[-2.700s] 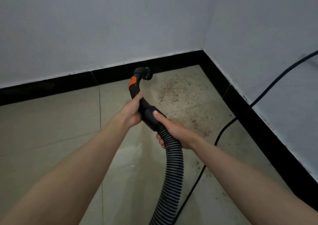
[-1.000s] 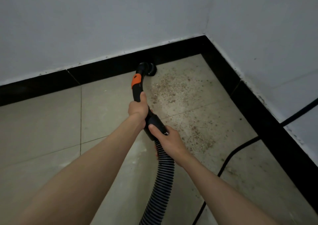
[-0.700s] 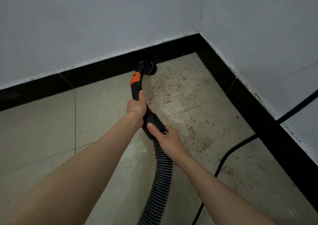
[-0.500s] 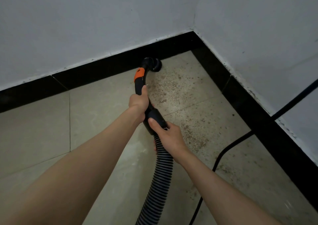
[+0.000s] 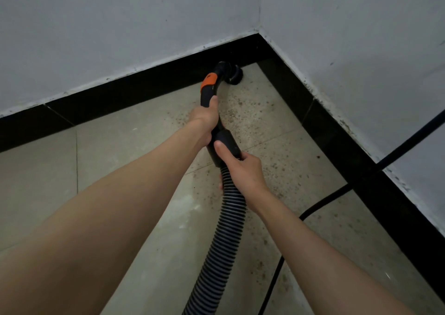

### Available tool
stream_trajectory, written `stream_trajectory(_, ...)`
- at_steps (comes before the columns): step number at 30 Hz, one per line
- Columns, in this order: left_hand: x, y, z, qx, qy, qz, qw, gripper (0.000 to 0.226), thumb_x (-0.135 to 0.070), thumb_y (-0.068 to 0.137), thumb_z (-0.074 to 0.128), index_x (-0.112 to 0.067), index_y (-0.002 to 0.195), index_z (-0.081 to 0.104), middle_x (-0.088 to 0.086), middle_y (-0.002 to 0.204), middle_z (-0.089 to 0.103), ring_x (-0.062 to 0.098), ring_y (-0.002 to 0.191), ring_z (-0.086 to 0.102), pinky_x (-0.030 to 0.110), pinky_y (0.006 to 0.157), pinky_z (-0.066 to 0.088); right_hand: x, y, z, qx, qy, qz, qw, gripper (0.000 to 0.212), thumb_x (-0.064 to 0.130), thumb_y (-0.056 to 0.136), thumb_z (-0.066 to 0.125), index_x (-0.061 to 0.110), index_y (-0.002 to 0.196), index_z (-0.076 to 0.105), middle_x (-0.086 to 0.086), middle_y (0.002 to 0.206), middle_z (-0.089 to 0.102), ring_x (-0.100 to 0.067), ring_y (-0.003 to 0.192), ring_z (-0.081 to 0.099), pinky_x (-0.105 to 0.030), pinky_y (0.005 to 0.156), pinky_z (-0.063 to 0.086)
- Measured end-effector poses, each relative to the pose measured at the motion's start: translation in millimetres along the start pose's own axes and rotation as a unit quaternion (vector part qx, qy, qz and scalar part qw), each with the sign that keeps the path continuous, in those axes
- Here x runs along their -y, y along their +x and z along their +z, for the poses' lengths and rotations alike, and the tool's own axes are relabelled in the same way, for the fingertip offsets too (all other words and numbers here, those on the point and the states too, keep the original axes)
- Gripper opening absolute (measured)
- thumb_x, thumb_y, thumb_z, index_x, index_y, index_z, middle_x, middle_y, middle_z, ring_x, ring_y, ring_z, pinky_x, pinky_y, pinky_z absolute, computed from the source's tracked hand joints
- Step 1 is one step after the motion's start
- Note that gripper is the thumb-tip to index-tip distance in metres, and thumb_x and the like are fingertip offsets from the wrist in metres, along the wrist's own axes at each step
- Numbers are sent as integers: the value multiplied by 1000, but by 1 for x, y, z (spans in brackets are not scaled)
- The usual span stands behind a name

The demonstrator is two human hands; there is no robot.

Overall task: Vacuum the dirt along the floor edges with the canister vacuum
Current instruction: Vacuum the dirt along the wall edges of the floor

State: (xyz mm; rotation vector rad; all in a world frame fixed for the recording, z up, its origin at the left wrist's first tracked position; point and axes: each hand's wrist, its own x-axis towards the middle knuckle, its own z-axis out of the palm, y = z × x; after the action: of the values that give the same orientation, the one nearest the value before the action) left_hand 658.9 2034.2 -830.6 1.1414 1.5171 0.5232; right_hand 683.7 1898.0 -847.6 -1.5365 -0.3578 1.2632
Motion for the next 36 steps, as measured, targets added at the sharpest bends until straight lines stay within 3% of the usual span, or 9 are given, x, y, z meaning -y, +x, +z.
stream_trajectory(4,-5,2,9,17,5,4,1000,51,-47,95,46,-1,114,57,10,81,59,26,75,58,38,78,53,3,4,-4,-16,7,0,1000,38,46,80,75,11,83,62,-9,65,61,-19,45,58,-28,48,50)
stream_trajectory(8,-13,4,20,27,17,12,999,54,-48,95,46,-2,120,55,16,98,63,29,84,58,41,85,54,10,12,-9,-31,15,0,999,39,47,78,75,10,85,63,-9,67,62,-20,49,58,-29,50,51)
stream_trajectory(15,-26,10,33,51,-1,10,999,54,-46,95,47,0,123,51,15,100,60,28,87,58,44,91,53,20,20,-18,-40,4,-12,999,37,47,78,76,13,83,64,-7,70,63,-20,56,61,-31,56,54)
stream_trajectory(23,-26,8,33,74,27,-5,997,52,-46,97,43,-2,124,48,16,106,61,30,96,61,44,92,52,18,17,-18,-48,-39,-14,998,43,55,76,73,17,91,62,-10,86,67,-24,69,66,-35,65,57)
stream_trajectory(29,-24,2,21,83,63,-10,994,38,-43,98,42,-7,94,49,9,85,57,24,80,56,40,89,52,18,-7,-5,-44,-20,-14,999,38,50,81,71,15,89,58,-6,76,63,-13,42,58,-23,45,47)
stream_trajectory(33,-19,-10,18,93,84,-5,992,49,-47,97,41,-3,118,49,16,105,62,28,86,58,41,89,53,15,-22,-2,-50,-23,-4,998,40,51,82,70,14,93,59,-10,83,65,-17,49,60,-24,46,48)
stream_trajectory(36,-15,-18,16,105,78,-9,991,51,-48,96,43,-4,122,48,15,102,60,28,86,57,44,92,52,11,-32,-2,-57,-18,-2,998,44,54,80,70,13,95,61,-11,84,66,-19,53,62,-28,51,52)
